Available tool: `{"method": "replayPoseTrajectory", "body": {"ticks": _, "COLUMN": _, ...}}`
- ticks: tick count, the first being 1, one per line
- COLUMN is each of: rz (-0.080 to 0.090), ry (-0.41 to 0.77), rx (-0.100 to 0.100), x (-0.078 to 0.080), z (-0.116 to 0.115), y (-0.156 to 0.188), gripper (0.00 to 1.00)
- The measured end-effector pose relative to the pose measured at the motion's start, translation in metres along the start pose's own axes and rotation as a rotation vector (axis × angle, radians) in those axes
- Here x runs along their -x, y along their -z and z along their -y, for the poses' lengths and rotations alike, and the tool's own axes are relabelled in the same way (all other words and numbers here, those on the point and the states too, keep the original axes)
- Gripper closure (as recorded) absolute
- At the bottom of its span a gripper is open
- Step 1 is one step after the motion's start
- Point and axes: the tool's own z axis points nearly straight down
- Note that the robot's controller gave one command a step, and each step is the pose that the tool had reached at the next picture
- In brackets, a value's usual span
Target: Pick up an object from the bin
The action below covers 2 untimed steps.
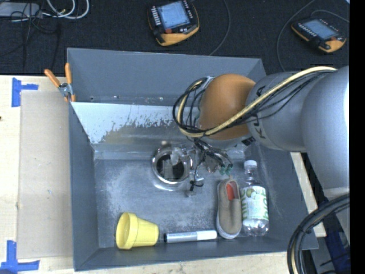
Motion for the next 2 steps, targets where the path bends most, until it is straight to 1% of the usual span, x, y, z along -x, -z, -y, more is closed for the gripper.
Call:
{"method": "replayPoseTrajectory", "body": {"ticks": 1, "rz": 0.000, "ry": 0.031, "rx": 0.001, "x": 0.0018, "z": -0.0083, "y": -0.0001, "gripper": 0.00}}
{"method": "replayPoseTrajectory", "body": {"ticks": 2, "rz": 0.001, "ry": 0.093, "rx": 0.001, "x": 0.0069, "z": -0.0168, "y": -0.0001, "gripper": 0.00}}
